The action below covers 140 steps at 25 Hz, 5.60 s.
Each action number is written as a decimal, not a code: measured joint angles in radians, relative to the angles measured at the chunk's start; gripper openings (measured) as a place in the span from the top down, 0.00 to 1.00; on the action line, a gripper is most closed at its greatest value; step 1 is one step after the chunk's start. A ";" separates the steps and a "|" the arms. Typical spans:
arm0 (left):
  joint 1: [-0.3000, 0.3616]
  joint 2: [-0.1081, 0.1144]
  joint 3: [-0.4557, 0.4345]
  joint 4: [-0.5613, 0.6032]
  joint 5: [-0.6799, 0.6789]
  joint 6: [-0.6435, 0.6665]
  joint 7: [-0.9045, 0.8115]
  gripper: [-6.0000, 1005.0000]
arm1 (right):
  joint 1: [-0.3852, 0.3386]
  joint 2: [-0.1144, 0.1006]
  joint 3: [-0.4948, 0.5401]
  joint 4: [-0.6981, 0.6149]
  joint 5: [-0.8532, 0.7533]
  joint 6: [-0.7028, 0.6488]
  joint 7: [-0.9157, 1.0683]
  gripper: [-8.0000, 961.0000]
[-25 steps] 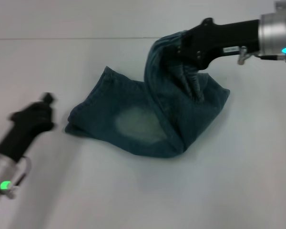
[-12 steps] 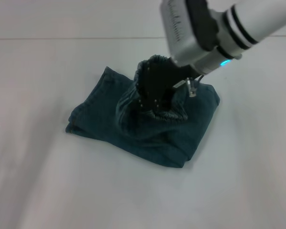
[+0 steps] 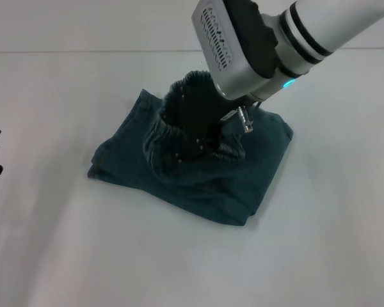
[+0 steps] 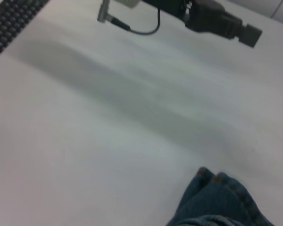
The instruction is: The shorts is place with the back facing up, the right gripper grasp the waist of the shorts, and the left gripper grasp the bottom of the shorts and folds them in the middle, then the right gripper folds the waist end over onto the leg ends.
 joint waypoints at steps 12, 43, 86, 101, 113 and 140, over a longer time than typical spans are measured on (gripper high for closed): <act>-0.020 0.003 0.036 0.006 0.002 0.000 0.006 0.98 | -0.136 -0.017 0.008 -0.217 0.076 -0.122 0.097 0.11; -0.015 0.004 0.214 0.078 0.048 0.090 -0.017 0.95 | -0.344 -0.011 0.037 -0.473 0.057 -0.179 0.421 0.02; -0.020 0.023 0.362 0.382 0.456 0.366 -0.203 0.15 | -0.117 0.000 -0.034 0.162 0.029 0.257 0.530 0.99; -0.015 0.013 0.366 0.379 0.457 0.378 -0.202 0.15 | -0.054 -0.004 -0.026 0.280 0.256 0.467 0.152 0.97; -0.012 0.009 0.365 0.357 0.455 0.368 -0.201 0.15 | -0.042 -0.006 -0.026 0.350 0.341 0.587 0.027 0.96; -0.014 0.005 0.354 0.294 0.446 0.364 -0.176 0.16 | -0.103 0.025 -0.129 0.525 0.695 0.582 -0.532 0.94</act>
